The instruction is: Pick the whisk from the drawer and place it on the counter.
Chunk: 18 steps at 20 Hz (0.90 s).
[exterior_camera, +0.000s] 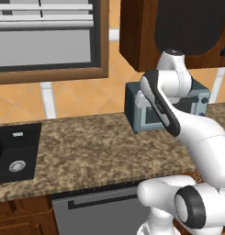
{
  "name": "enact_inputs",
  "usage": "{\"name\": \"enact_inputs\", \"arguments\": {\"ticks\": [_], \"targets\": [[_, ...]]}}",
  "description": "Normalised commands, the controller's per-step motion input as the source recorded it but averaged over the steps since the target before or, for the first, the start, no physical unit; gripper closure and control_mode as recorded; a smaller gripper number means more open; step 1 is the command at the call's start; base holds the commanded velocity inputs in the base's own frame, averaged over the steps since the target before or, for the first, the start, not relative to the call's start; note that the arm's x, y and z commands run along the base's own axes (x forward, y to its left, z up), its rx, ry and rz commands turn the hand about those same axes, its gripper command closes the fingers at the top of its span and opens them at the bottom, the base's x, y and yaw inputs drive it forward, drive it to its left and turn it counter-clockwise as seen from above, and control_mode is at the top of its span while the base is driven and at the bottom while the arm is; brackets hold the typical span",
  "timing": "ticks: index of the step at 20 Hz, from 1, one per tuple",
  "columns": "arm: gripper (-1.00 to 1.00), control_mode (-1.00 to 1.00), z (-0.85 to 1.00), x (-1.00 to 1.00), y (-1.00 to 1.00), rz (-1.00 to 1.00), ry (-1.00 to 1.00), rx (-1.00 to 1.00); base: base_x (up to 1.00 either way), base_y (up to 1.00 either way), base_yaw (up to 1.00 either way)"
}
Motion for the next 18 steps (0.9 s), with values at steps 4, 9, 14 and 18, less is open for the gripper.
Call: {"name": "enact_inputs", "arguments": {"ticks": [4,9,14,18], "targets": [[-1.00,-1.00,-0.05,-0.33,-0.10,0.00,-0.02,0.00,0.00,0.00,0.00],[-1.00,-1.00,-0.26,-0.68,-0.25,0.00,-0.06,0.00,0.00,0.00,0.00],[-1.00,-1.00,-0.38,-0.47,-0.18,0.00,0.00,0.00,0.00,0.00,0.00],[-1.00,-1.00,-0.54,-0.26,0.00,0.00,0.00,0.00,0.00,0.00,0.00]]}}
